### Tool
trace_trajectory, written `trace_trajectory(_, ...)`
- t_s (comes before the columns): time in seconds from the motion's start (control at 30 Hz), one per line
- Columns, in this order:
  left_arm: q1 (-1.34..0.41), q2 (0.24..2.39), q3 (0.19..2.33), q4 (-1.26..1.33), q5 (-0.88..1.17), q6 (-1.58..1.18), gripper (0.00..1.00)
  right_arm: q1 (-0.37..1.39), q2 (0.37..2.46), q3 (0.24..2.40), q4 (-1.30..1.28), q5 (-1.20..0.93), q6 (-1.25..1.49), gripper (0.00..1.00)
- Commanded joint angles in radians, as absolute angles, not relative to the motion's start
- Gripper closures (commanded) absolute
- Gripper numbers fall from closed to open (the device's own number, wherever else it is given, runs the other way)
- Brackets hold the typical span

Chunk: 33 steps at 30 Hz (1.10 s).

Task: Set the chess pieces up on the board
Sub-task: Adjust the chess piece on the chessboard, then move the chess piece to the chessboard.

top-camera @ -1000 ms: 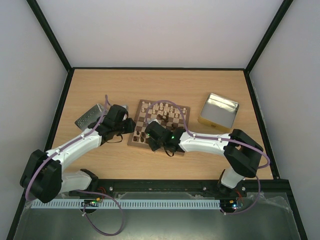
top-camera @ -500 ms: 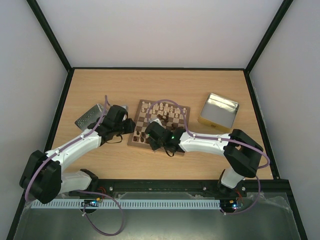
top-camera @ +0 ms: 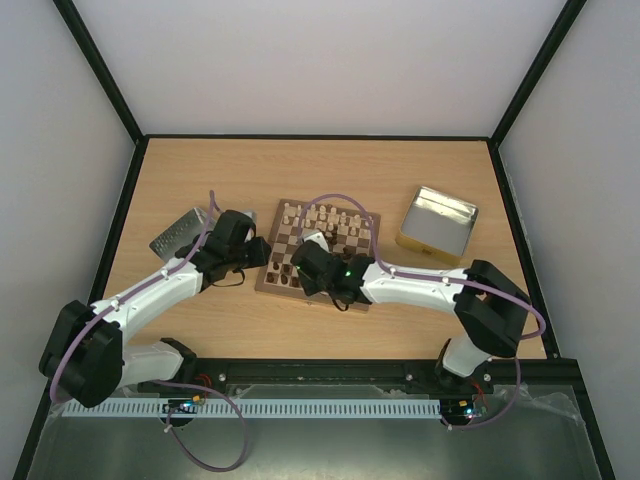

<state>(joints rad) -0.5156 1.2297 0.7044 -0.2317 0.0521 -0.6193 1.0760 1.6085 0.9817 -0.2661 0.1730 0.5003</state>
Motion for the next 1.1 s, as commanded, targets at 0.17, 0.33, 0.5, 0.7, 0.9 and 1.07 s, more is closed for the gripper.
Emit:
trace_trajectory(0.17,-0.508,1.206,0.7,-0.241,0.048,-0.63,0.67,1.059,1.439,0.958,-0.338,0.274,0.597,0.58)
trace_trajectory(0.33,-0.508,1.209,0.696,-0.236,0.052,-0.63,0.67,1.029,1.425,0.918,-0.395,0.228,0.608,0.67)
trace_trajectory(0.5,-0.508,1.213,0.692,-0.23,0.056,-0.633,0.67,1.02,1.434,0.901,-0.415,0.187,0.605,0.71)
trace_trajectory(0.7,-0.508,1.216,0.693,-0.228,0.058,-0.633,0.67,1.013,1.468,0.907,-0.412,0.166,0.593,0.69)
trace_trajectory(0.9,-0.508,1.216,0.694,-0.232,0.06,-0.631,0.67,1.012,1.52,0.932,-0.406,0.158,0.583,0.7)
trace_trajectory(1.07,-0.507,1.214,0.691,-0.234,0.058,-0.632,0.67,1.009,1.541,0.945,-0.402,0.155,0.574,0.8)
